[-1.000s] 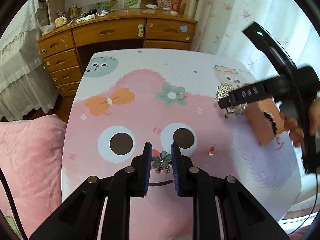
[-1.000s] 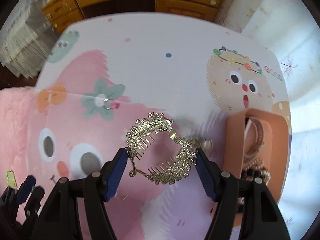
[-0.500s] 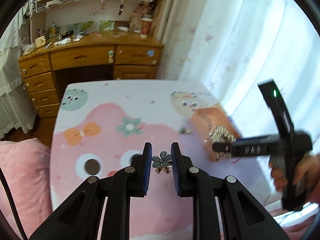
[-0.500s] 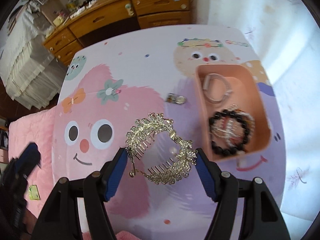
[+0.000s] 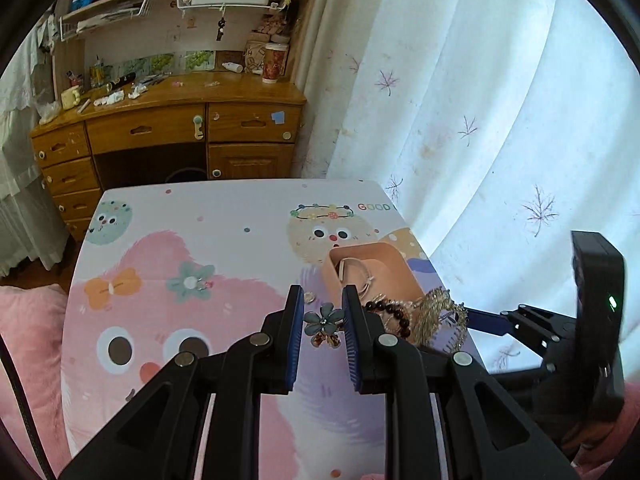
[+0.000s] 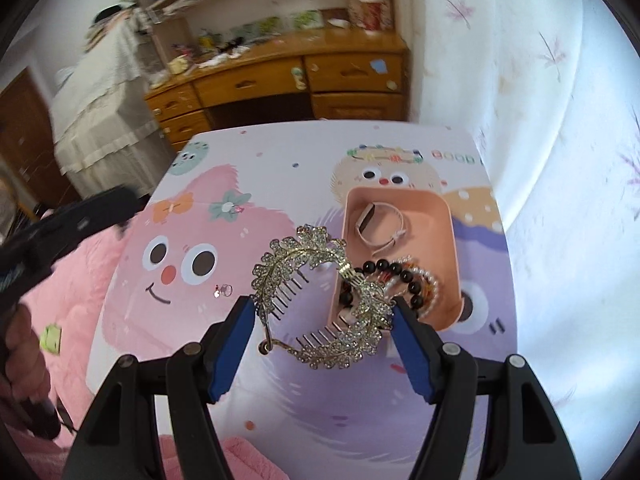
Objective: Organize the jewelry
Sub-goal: 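Carry the flower earring and gold hair comb over the pink box with both tools, then open both tools to drop the earring and hair comb into the box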
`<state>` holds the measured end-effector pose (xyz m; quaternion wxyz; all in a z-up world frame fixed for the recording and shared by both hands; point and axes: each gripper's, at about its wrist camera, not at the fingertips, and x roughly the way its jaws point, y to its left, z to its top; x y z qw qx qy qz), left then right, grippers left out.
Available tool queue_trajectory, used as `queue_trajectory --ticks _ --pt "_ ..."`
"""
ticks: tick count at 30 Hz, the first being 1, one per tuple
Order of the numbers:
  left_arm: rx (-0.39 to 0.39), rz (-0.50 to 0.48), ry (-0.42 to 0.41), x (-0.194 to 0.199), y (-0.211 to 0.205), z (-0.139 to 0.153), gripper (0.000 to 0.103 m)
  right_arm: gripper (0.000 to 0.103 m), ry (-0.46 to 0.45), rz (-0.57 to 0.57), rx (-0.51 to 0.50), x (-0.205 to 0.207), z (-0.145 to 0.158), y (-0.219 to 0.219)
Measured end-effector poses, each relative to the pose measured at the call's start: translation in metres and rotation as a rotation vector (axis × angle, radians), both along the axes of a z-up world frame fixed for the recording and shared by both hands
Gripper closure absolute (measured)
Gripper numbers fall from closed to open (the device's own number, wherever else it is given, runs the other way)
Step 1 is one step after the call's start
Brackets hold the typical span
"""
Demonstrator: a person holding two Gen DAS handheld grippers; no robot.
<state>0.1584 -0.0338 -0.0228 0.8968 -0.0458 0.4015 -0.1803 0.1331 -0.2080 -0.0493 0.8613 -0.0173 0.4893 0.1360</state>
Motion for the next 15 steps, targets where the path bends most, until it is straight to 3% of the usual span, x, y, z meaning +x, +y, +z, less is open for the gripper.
queue_trajectory --ticks 9,15 --pt "0.054 -0.017 0.005 0.024 -0.061 -0.002 0.086 0.034 -0.179 0.203 -0.208 0.001 -0.007 -0.020" --pt "0.081 -0.044 0.014 0.049 -0.096 -0.009 0.086 0.034 -0.239 0.273 -0.292 0.009 -0.025 -0.029"
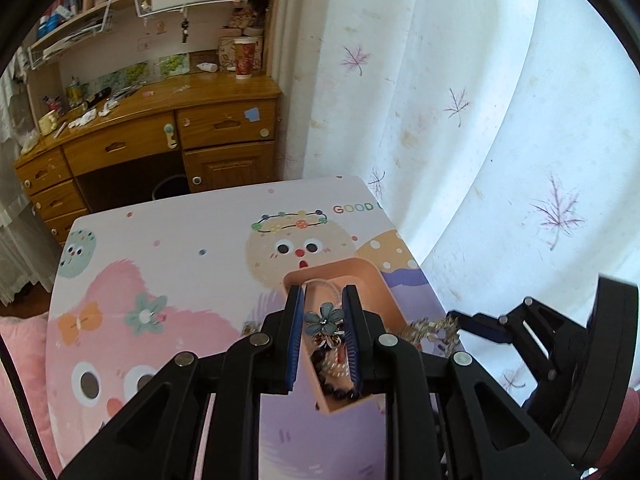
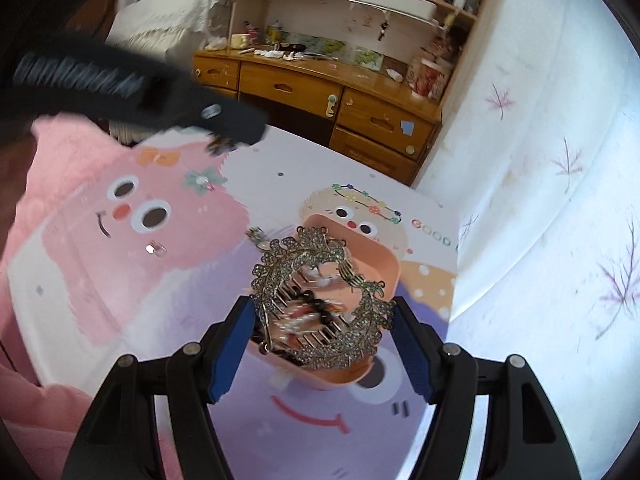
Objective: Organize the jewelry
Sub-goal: 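Open both tools to drop the earring and hair comb into the box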
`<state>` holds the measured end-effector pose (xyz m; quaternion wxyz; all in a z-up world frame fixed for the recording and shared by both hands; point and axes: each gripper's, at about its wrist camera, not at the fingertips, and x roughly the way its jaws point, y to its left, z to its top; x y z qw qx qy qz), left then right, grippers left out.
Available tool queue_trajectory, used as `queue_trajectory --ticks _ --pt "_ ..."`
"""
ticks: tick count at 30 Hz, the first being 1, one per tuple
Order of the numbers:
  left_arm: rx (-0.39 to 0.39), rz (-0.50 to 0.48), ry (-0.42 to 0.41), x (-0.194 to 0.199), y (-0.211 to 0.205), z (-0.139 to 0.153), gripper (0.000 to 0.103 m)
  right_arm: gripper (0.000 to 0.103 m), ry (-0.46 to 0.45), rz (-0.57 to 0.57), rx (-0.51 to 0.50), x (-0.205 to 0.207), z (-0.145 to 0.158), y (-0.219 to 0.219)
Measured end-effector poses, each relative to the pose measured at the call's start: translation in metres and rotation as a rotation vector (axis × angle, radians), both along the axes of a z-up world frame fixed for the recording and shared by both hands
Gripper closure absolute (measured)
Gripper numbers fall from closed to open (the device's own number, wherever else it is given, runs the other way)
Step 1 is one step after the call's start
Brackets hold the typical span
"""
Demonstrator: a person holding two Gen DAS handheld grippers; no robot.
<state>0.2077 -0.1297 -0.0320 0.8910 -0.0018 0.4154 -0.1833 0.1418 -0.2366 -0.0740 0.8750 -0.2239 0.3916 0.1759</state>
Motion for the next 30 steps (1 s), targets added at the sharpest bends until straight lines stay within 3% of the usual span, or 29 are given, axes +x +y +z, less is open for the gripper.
queue_trajectory --ticks 6,9,10,11,13,18,23,30 --pt "0.000 -0.016 -0.002 0.023 -0.024 -0.001 0.086 0.034 -0.001 0.012 -0.005 0.008 -0.011 -0.009" --pt "-0.004 -0.044 0.008 0.028 -0.035 0.001 0.084 0.034 0.049 -0.001 0.044 0.016 -0.014 -0.015" --pt "-0.002 -0.052 0.014 0.029 -0.037 0.002 0.071 0.034 0.070 -0.006 0.056 0.018 -0.016 -0.016" --pt "0.005 -0.052 0.017 0.030 -0.040 0.003 0.047 0.034 0.094 -0.014 0.074 0.021 -0.017 -0.019" --pt "0.002 -0.038 -0.001 0.029 -0.040 0.006 0.029 0.033 0.105 -0.027 0.097 0.021 -0.017 -0.022" --pt "0.005 -0.013 0.019 0.029 -0.033 0.007 0.028 0.027 0.115 -0.045 0.128 0.019 -0.014 -0.031" --pt "0.032 0.057 0.051 0.026 -0.018 0.001 0.018 0.027 0.142 -0.052 0.109 0.015 -0.019 -0.030" --pt "0.022 0.112 0.146 0.011 0.014 -0.010 0.017 0.027 0.168 -0.005 0.181 0.004 -0.014 -0.022"
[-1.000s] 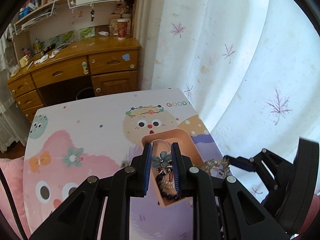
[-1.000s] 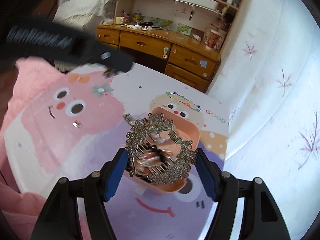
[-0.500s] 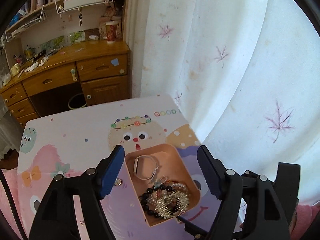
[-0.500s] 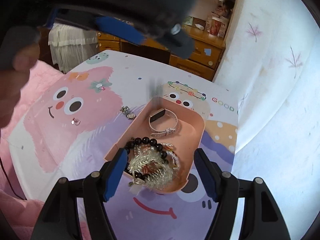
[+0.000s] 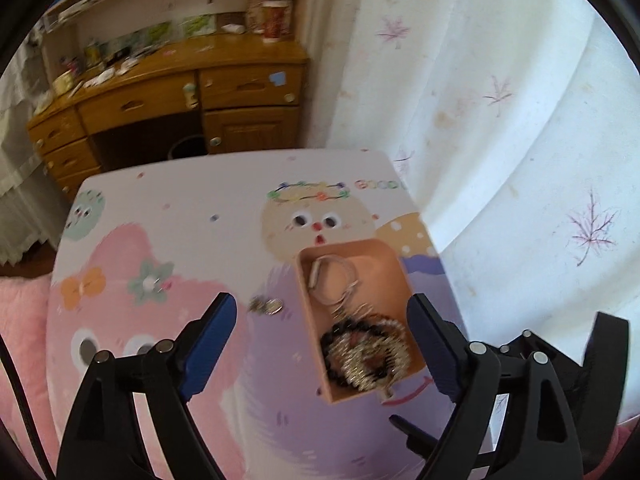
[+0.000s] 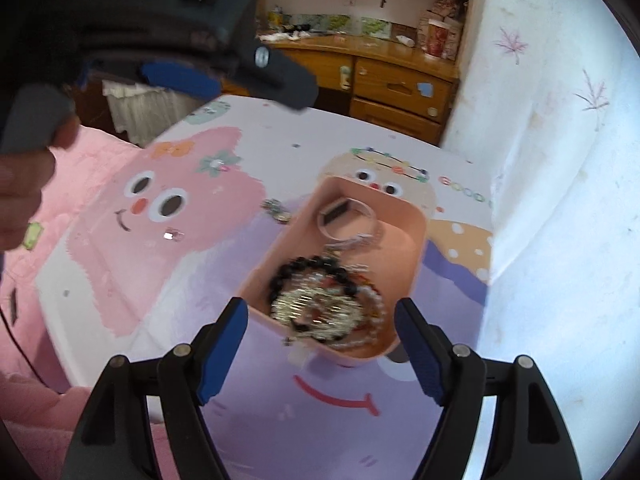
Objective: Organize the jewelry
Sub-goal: 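Open both tools to drop the earring and hair comb into the box, then move both open tools from the box toward the ring and pink stud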
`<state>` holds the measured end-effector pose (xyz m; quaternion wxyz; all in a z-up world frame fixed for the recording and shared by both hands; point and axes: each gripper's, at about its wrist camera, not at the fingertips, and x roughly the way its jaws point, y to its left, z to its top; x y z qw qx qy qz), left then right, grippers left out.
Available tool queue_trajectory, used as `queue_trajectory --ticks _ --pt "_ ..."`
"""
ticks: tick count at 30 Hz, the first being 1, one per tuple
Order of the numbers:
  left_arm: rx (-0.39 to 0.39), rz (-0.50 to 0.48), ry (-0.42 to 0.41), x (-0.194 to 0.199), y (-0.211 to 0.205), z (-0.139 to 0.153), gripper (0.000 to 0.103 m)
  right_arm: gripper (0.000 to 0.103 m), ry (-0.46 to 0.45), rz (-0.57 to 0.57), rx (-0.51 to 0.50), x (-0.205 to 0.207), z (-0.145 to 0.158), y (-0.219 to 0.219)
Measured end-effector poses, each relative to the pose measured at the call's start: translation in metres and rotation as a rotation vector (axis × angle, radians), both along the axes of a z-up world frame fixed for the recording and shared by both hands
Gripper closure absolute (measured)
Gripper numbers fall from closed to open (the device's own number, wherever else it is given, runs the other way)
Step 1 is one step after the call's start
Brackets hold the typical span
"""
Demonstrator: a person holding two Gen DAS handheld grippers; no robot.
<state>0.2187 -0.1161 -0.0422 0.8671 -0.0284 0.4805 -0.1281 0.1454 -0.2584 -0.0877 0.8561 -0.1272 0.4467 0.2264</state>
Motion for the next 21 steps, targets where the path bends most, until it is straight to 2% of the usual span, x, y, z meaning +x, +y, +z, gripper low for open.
queue_trajectory --ticks 5,11,16,21 --pt "0.041 0.086 0.007 -0.017 0.033 0.000 0.017 0.027 -0.014 0.025 0.065 -0.005 0.009 0.018" --pt "0.107 0.200 0.034 -0.037 0.086 -0.002 0.017 0.027 -0.017 0.028 0.097 -0.007 0.015 0.045" --pt "0.107 0.239 0.034 -0.054 0.128 0.000 0.017 0.027 -0.021 0.006 0.145 -0.010 0.022 0.063" --pt "0.111 0.226 0.037 -0.060 0.158 0.002 0.017 0.027 0.013 -0.060 0.204 -0.010 0.024 0.081"
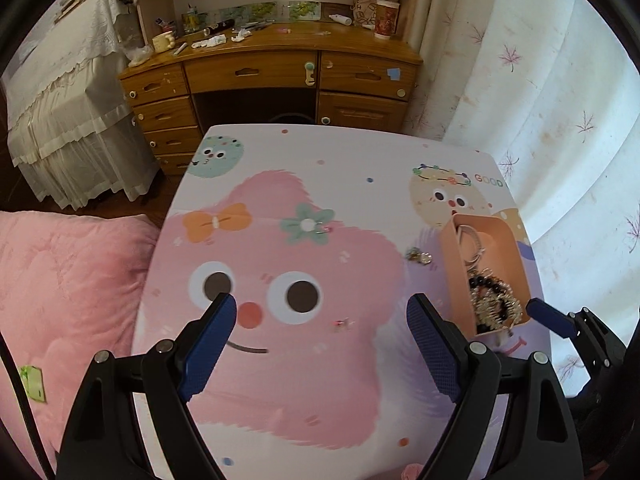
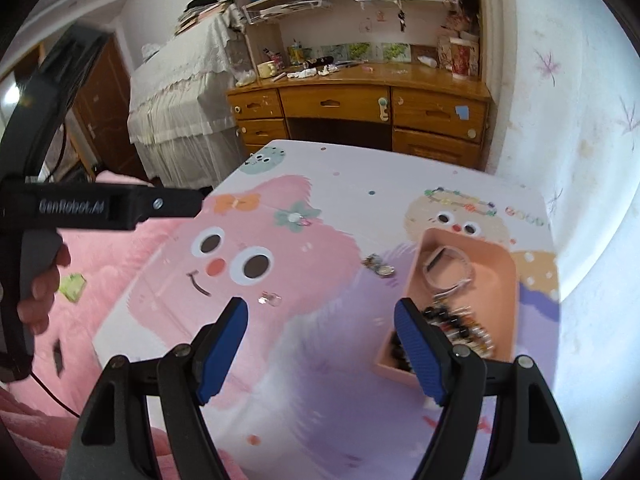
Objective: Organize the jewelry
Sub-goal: 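Move both open tools from the box toward the ring and pink stud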
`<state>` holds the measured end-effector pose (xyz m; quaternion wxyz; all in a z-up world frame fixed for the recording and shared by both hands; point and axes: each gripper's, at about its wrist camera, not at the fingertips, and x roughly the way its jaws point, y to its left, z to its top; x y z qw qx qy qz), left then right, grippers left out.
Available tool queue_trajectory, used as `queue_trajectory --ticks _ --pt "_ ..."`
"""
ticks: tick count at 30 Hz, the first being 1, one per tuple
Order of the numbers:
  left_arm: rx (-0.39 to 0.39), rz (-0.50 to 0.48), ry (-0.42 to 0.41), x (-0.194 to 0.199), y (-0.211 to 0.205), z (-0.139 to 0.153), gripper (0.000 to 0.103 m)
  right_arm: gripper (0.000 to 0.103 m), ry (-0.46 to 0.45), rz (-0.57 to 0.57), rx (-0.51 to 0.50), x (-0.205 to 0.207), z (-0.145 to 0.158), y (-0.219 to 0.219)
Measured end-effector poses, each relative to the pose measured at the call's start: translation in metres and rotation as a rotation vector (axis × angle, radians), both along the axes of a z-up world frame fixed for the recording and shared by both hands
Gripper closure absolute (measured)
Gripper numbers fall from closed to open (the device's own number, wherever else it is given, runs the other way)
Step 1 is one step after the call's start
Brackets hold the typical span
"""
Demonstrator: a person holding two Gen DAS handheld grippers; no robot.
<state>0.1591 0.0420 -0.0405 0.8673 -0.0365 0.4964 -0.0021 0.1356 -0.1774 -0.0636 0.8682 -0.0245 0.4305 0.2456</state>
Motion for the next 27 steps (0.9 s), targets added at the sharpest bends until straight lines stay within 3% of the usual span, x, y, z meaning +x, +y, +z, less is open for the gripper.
queue_trajectory --ticks 11,16,21,27 --pt "0.047 -0.178 0.096 0.024 0.047 -0.021 0.016 0.027 0.013 -0.265 0.030 0.000 -0.007 0.027" --pt "0.093 -0.313 0.184 0.044 0.049 -0.047 0.016 0.027 -0.032 -0.353 -0.116 -0.005 -0.018 0.049" --pt "0.242 -0.426 0.201 0.053 0.042 -0.067 0.016 0.027 -0.035 -0.348 -0.240 -0.014 -0.037 0.063" --pt "0.214 -0.468 0.241 0.072 0.041 -0.087 0.016 0.027 -0.013 -0.266 -0.253 -0.031 -0.057 0.081"
